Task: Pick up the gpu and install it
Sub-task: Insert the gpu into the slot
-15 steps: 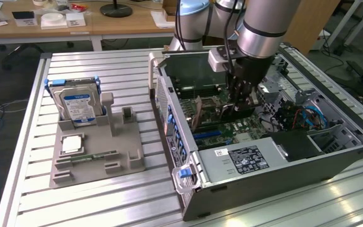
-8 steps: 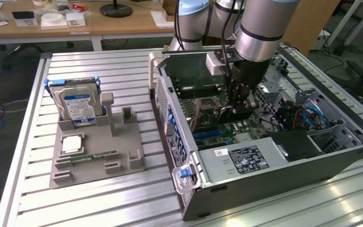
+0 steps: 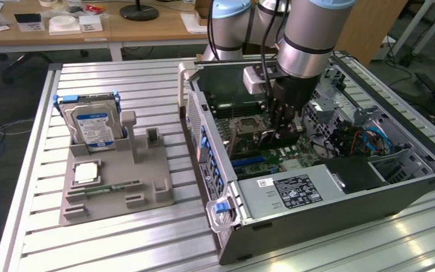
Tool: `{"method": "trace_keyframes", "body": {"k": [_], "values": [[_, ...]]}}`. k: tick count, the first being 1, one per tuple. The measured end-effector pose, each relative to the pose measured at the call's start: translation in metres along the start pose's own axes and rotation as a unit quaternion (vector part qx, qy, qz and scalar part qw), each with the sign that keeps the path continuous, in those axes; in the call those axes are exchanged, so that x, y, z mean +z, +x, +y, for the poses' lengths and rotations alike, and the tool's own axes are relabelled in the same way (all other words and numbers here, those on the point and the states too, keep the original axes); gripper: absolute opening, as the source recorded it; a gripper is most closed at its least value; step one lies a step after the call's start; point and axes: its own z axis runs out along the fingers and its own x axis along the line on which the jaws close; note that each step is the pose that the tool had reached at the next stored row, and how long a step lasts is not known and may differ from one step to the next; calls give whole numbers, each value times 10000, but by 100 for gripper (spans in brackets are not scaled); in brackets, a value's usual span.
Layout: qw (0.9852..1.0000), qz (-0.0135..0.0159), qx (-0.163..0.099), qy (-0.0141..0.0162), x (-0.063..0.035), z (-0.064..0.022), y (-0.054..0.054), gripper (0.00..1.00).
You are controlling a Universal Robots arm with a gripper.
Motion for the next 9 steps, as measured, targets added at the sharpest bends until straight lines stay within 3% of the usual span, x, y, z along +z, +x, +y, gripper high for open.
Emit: {"method": "trace_keyframes", "body": {"k": [9], "values": [[10000,1,0,-1,48,69,5,27]]}}
